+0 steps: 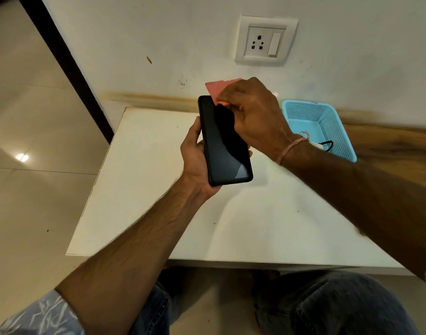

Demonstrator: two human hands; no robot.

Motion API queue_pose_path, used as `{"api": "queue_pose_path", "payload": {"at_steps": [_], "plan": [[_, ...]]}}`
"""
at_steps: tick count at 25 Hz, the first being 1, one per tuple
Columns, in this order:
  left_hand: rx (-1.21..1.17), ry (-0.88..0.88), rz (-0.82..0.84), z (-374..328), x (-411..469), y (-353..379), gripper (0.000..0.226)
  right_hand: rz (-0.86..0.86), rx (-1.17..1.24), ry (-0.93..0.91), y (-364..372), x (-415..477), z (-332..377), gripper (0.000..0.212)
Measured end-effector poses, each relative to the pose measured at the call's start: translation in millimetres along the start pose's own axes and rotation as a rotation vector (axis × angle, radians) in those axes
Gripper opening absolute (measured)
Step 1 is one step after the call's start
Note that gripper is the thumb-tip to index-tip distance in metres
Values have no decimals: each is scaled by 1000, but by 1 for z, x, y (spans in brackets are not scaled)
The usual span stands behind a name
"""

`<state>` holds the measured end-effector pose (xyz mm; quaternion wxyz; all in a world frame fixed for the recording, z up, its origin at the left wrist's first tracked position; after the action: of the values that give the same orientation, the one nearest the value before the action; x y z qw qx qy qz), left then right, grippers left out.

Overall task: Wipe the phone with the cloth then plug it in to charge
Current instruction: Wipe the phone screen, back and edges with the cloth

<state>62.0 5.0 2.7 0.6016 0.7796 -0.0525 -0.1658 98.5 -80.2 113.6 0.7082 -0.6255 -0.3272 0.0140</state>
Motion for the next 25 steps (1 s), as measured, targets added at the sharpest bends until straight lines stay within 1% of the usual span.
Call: {"api": "queue_pose_path", "payload": {"at_steps": [2,6,8,10,13,15,17,19,22,23,24,25], "plan": [[-30,13,0,-2,0,0,49,-30,13,-23,-1,-5,11,24],[-149,15,33,-4,-1,0,43,-89,61,-230,-2,-31,45,22],[-154,13,39,-4,0,0,43,-101,49,-283,-6,-31,42,23],[-92,-4,45,-2,0,1,46,-86,1,-223,-7,-19,25,21],[12,-20,52,0,0,3,53,-7,-17,-20,-4,-3,-3,24],[15,-19,51,1,0,2,53,-11,5,27,-3,-4,-3,25],[-25,-13,41,0,0,0,48,-63,7,-27,-7,-13,9,23],[-74,-14,27,-1,0,-2,46,-106,41,-143,-8,-30,30,21],[-130,-5,39,-2,0,-4,47,-87,52,-286,-9,-45,43,24],[-118,-14,41,-2,-1,-2,48,-82,40,-297,-10,-42,38,24],[-89,-24,43,-1,-2,-1,48,-76,25,-269,-11,-36,30,23],[-56,-31,51,0,-2,1,50,-60,8,-204,-12,-28,19,22]]}}
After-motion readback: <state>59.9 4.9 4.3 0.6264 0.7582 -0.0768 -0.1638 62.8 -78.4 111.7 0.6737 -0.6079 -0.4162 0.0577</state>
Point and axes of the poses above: each hand's wrist, its own x-axis towards the middle knuckle, its own y-axis out of the palm, z = x × y, the point moved 4 cm from there along x, towards the middle knuckle, and after that the axes turned 15 degrees about -x, right-handed, at the moved point
